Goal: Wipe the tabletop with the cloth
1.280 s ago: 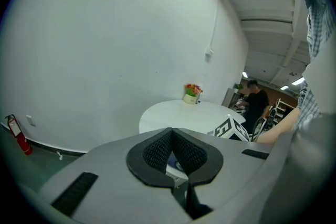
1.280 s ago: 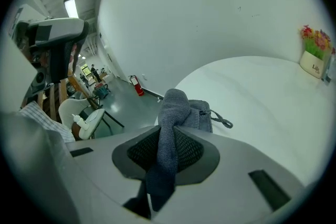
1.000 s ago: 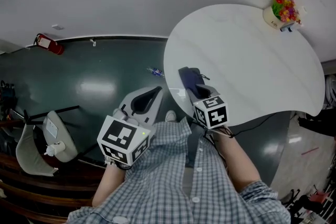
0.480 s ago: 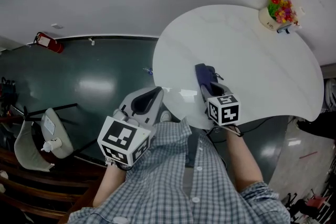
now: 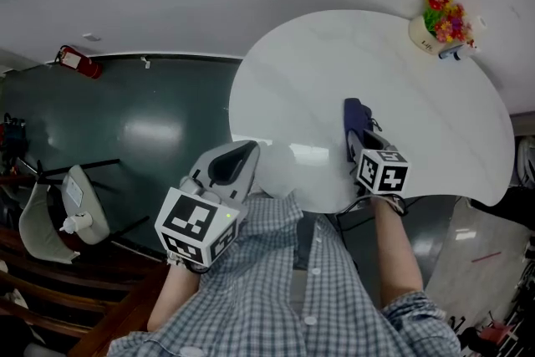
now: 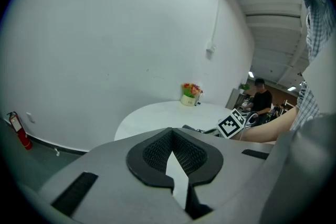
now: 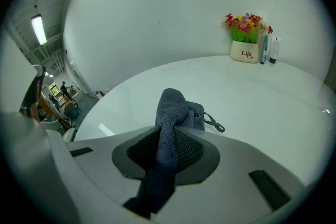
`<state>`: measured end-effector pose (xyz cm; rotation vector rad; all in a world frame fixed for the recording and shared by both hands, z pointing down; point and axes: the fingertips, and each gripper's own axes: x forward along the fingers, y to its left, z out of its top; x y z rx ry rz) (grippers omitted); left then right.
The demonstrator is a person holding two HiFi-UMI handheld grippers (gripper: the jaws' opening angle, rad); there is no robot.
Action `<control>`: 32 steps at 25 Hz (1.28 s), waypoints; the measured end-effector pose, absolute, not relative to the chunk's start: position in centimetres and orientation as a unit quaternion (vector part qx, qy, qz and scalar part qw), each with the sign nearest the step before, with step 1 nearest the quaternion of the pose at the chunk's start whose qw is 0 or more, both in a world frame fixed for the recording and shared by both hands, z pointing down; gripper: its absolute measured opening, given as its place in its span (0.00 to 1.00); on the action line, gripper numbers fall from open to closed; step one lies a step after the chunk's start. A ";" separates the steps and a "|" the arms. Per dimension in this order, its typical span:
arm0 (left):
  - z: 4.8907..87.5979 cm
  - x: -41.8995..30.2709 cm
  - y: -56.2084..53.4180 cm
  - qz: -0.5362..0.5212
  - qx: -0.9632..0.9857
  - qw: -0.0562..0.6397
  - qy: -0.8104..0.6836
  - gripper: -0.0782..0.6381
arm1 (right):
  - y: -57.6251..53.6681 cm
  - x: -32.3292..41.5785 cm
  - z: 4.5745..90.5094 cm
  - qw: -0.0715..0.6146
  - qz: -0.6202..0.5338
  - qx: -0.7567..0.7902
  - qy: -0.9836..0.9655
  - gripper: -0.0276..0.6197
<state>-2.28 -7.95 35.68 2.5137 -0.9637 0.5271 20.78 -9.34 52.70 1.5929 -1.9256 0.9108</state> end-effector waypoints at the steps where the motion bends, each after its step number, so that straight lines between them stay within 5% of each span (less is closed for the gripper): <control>1: 35.7 -2.0 -7.9 0.189 0.898 0.199 -0.345 0.12 | -9.5 21.6 52.7 0.238 0.333 0.585 -0.700 0.15; 32: 36.6 -0.3 -8.9 0.186 0.869 0.224 -0.400 0.12 | -16.5 34.9 51.8 0.225 0.351 0.641 -0.645 0.15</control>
